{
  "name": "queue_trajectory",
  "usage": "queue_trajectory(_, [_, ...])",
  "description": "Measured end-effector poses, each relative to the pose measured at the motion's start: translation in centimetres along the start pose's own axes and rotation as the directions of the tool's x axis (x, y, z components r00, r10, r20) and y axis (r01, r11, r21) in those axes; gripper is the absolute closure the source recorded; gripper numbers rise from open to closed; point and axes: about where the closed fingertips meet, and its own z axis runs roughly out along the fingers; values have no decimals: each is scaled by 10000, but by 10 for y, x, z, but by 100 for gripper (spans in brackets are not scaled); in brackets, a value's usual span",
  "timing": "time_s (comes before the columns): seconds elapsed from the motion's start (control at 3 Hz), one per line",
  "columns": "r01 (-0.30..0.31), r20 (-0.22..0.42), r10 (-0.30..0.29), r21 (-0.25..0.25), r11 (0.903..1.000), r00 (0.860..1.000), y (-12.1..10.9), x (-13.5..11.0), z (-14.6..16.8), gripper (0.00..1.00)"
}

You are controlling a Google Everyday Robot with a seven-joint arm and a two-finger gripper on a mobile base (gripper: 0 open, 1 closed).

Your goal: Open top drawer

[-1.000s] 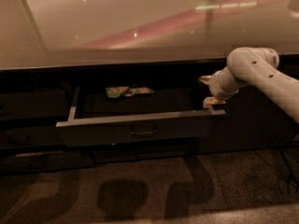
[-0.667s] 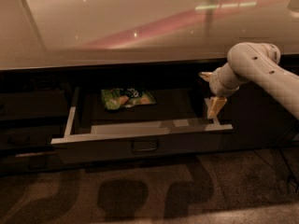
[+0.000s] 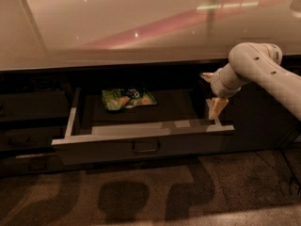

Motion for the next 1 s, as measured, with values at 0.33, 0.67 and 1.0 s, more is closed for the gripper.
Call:
queue_trajectory(0.33, [126, -83, -127, -85, 9999, 9999, 0, -6, 2, 0])
queue_trajectory(0.67, [490, -332, -499, -265, 9984, 9982, -3, -25, 11, 0])
queue_trajectory(1.0, [1085, -684, -1130, -657, 9919, 9912, 3, -49, 34, 0])
